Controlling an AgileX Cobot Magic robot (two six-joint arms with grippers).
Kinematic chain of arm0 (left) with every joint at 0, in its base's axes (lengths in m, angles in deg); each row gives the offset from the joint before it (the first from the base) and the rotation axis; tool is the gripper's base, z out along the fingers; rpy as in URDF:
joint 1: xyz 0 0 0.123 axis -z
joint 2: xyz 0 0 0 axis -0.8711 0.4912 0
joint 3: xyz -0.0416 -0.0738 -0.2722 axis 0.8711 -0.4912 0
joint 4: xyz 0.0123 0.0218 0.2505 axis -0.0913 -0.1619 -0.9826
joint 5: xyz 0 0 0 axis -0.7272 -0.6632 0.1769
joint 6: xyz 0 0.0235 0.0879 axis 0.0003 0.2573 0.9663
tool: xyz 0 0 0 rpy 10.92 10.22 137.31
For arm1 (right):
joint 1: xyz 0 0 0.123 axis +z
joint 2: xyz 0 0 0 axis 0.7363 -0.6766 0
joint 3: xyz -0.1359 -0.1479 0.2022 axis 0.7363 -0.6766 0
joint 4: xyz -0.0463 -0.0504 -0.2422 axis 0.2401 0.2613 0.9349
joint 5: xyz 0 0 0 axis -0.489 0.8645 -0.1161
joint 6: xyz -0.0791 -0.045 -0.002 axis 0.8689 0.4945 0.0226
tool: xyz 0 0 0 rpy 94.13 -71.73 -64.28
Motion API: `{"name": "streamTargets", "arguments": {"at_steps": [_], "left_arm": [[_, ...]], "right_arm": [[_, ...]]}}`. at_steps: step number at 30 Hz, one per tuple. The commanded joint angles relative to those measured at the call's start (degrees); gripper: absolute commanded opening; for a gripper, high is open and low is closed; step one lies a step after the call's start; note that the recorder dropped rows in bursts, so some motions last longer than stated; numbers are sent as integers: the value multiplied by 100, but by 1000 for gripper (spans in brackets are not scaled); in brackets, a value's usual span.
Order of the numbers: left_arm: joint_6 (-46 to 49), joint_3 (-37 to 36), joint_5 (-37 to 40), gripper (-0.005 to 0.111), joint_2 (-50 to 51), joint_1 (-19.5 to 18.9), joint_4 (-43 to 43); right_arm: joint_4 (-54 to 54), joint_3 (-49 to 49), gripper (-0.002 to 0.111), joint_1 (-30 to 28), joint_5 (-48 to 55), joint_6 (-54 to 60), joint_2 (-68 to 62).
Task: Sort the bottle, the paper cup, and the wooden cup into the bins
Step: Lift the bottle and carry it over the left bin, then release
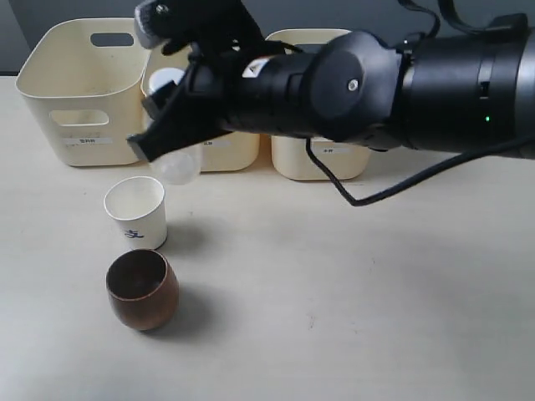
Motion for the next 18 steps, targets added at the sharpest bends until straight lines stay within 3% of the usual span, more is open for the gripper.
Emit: {"name": "streamTargets", "arguments": {"at_steps": [1,9,18], "left_arm": [[-8,23,-43,0,-29,20,-6],[-8,23,-43,0,-29,20,-6],[-8,23,-43,0,-29,20,-6]], "right_arm": [[40,645,-1,256,-54,78,64],[29,1930,-1,309,-37,78,-438],[300,3403,-1,296,-60,200,-1839]]}}
